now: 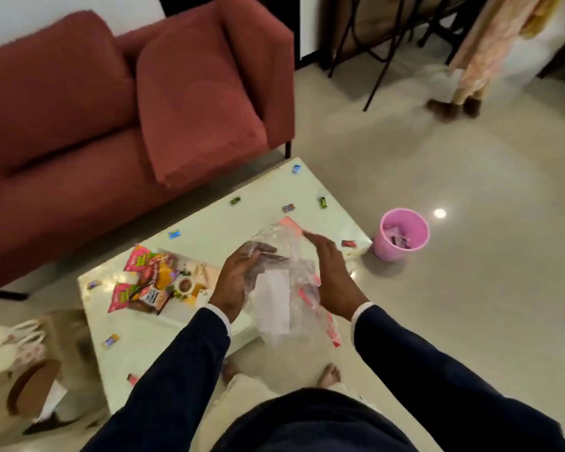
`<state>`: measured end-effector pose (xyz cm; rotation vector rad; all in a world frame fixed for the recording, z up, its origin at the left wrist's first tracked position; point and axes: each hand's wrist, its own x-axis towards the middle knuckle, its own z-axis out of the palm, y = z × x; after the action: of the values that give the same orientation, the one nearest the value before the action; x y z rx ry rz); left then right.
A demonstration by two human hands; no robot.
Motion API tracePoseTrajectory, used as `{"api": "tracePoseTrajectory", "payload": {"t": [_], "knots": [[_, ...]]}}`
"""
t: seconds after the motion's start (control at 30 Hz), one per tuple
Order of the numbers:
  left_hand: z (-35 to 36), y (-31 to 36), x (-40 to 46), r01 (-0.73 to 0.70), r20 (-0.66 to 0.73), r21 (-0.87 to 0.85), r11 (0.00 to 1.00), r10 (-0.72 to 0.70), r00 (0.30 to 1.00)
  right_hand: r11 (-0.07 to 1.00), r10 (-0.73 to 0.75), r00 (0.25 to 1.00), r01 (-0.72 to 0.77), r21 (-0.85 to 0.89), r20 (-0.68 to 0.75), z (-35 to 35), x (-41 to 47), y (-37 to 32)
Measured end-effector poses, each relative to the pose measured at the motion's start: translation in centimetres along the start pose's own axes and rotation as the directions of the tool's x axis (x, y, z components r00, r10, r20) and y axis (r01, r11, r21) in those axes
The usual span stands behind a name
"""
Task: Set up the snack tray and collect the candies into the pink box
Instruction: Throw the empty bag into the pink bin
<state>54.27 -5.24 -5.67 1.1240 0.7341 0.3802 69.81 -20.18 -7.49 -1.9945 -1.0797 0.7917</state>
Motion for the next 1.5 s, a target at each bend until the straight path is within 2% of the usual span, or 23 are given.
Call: {"api": "tracePoseTrajectory", "payload": {"t": [0.03, 0.07, 0.13, 0.2, 0.3, 0.37, 0.43, 0.57, 0.67, 0.7, 0.77, 0.83, 0.9, 0.97, 1.07, 1.13, 1.23, 1.3, 1.33, 1.37, 1.4, 1.47, 1.5], "knots": [[1.9, 0.0, 0.8, -0.021, 0.001, 0.031, 0.999, 0.021, 1.0, 0.998, -0.039, 0.998, 0.036, 0.049, 0.058, -1.4, -0.7, 0.6], [3.3, -0.1, 1.6, -0.039, 0.002, 0.059, 0.997, 0.039, 0.999, 0.989, -0.021, 0.991, 0.001, 0.148, 0.133, -2.5, -1.2, 1.1], [5.9, -0.4, 3.3, -0.054, -0.01, 0.082, 0.995, 0.055, 0.998, 0.938, 0.075, 0.971, -0.146, 0.313, 0.226, -5.0, -2.2, 2.4], [8.3, -0.6, 4.8, -0.051, -0.037, 0.051, 0.997, 0.053, 0.998, 0.88, 0.161, 0.963, -0.239, 0.41, 0.216, -7.5, -3.0, 4.0], [11.0, -1.2, 6.6, -0.047, -0.058, 0.033, 0.998, 0.049, 0.997, 0.776, 0.178, 0.95, -0.296, 0.557, 0.256, -10.2, -3.7, 5.9], [13.0, -2.1, 8.0, -0.02, 0.002, -0.024, 1.0, 0.02, 1.0, 0.786, 0.203, 0.942, -0.32, 0.529, 0.267, -11.6, -3.7, 6.9], [15.1, -3.4, 9.2, -0.001, 0.072, 0.018, 1.0, 0.0, 0.997, 0.839, 0.257, 0.946, -0.32, 0.44, 0.198, -12.7, -3.1, 8.1], [19.7, -5.5, 12.2, 0.013, 0.141, 0.323, 0.946, -0.061, 0.988, 0.902, 0.366, 0.93, -0.346, 0.257, -0.031, -15.5, -1.0, 11.9], [21.2, -5.8, 14.8, -0.051, 0.046, 0.444, 0.894, 0.034, 0.998, 0.876, 0.474, 0.865, -0.446, 0.183, -0.165, -18.2, 1.0, 14.9], [21.6, -5.7, 15.7, -0.127, 0.079, 0.467, 0.875, 0.102, 0.992, 0.862, 0.506, 0.839, -0.483, 0.155, -0.2, -19.1, 1.6, 15.9], [22.9, -5.6, 17.2, -0.313, 0.333, 0.537, 0.784, 0.145, 0.932, 0.849, 0.528, 0.823, -0.513, 0.125, -0.208, -20.6, 3.2, 16.9], [25.2, -5.8, 19.0, -0.408, 0.565, 0.605, 0.684, -0.008, 0.825, 0.876, 0.478, 0.869, -0.459, 0.15, -0.129, -21.7, 5.3, 17.2], [27.3, -6.1, 21.0, -0.374, 0.586, 0.675, 0.637, -0.153, 0.796, 0.892, 0.416, 0.909, -0.404, 0.201, -0.016, -22.4, 7.2, 17.2], [28.8, -6.3, 23.9, -0.353, 0.564, 0.715, 0.604, -0.2, 0.801, 0.851, 0.421, 0.905, -0.415, 0.322, 0.054, -23.2, 8.7, 17.7], [29.9, -6.4, 27.7, -0.518, 0.634, 0.754, 0.404, -0.244, 0.734, 0.679, 0.452, 0.886, -0.417, 0.605, 0.103, -25.1, 9.1, 19.1], [30.8, -7.0, 29.5, -0.602, 0.66, 0.751, 0.272, -0.261, 0.705, 0.599, 0.439, 0.891, -0.385, 0.702, 0.114, -26.2, 9.2, 20.6], [32.5, -8.8, 31.3, -0.631, 0.64, 0.768, 0.114, -0.189, 0.745, 0.682, 0.492, 0.87, -0.417, 0.602, 0.045, -27.3, 10.0, 22.6], [33.4, -10.3, 32.6, -0.539, 0.553, 0.833, 0.124, -0.132, 0.823, 0.738, 0.577, 0.811, -0.466, 0.489, -0.098, -28.0, 11.0, 24.5], [33.8, -11.0, 33.3, -0.464, 0.481, 0.872, 0.152, -0.098, 0.871, 0.738, 0.613, 0.773, -0.486, 0.467, -0.163, -28.3, 11.5, 25.6], [34.3, -11.7, 34.1, -0.386, 0.402, 0.905, 0.176, -0.062, 0.914, 0.715, 0.64, 0.75, -0.503, 0.486, -0.166, -28.5, 11.9, 26.6], [34.9, -12.1, 34.7, -0.327, 0.338, 0.924, 0.198, -0.028, 0.941, 0.652, 0.665, 0.741, -0.519, 0.552, -0.089, -28.6, 12.4, 27.4], [37.0, -13.8, 36.0, -0.234, 0.243, 0.93, 0.283, 0.001, 0.97, 0.417, 0.669, 0.716, -0.582, 0.698, 0.198, -28.7, 13.7, 29.4], [38.3, -14.8, 36.5, -0.197, 0.215, 0.917, 0.348, -0.013, 0.977, 0.31, 0.648, 0.702, -0.598, 0.739, 0.296, -28.8, 14.5, 30.6]]}}
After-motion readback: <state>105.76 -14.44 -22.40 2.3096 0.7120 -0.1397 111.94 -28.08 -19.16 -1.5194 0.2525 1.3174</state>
